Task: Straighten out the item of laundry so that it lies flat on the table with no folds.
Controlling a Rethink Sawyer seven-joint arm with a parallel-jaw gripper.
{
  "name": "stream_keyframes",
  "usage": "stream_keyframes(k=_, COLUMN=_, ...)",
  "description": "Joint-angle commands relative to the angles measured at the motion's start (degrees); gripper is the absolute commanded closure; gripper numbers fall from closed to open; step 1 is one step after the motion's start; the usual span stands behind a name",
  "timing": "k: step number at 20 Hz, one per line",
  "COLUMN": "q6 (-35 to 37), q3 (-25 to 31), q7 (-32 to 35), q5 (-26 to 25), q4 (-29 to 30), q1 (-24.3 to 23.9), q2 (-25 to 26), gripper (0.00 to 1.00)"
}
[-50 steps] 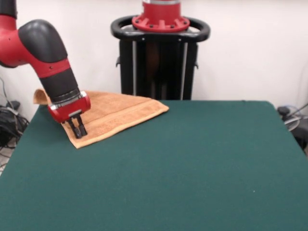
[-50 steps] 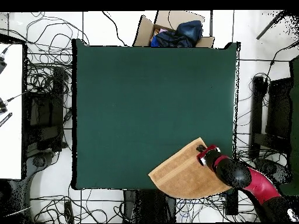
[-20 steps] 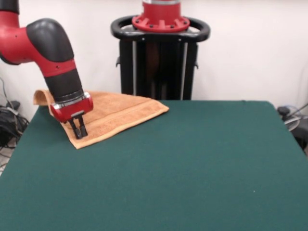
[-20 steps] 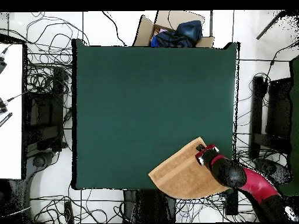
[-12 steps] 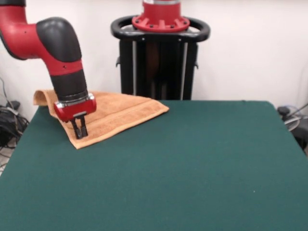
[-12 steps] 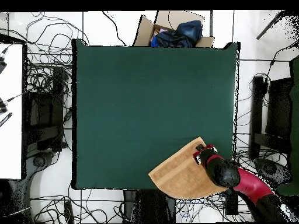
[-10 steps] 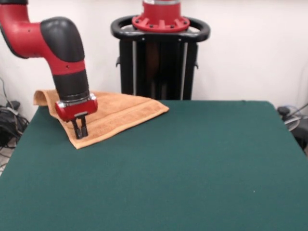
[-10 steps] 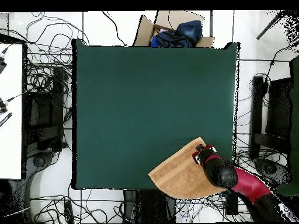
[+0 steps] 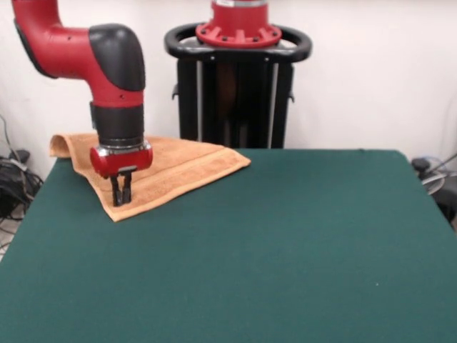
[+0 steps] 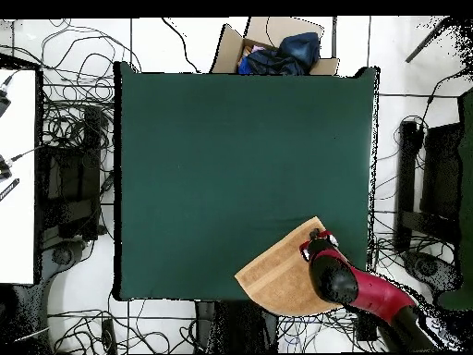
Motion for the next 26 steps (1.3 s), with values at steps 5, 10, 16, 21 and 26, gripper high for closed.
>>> stream_keyframes(k=5, q6=-27.73, q3=8.87, q7=20.49, q5=10.55, q4=-32.52, q1=8.3, q2=27.35, gripper=1.0)
stream_keyframes(k=10, q6=-23.63, q3=10.08, q7=20.47, q5=8.79, q4=-32.99, q1=7.37, q2=26.33, gripper=1.0)
stream_keyframes(k=16, q6=-21.48, q3=12.76, q7=21.57, q5=4.08, q4=-34.59, q1=4.58, q2=26.9, gripper=1.0)
stream_keyframes(k=21, q6=-23.07, q3=12.69, q7=22.89, q5=3.32, q4=-35.93, q1=3.94, q2=27.94, gripper=1.0)
stream_keyframes(k=26, q6=-21.22, q3=13.34, q7=24.55, q5=1.87, q4=-37.2, q1=3.1, q2=28.2, gripper=1.0)
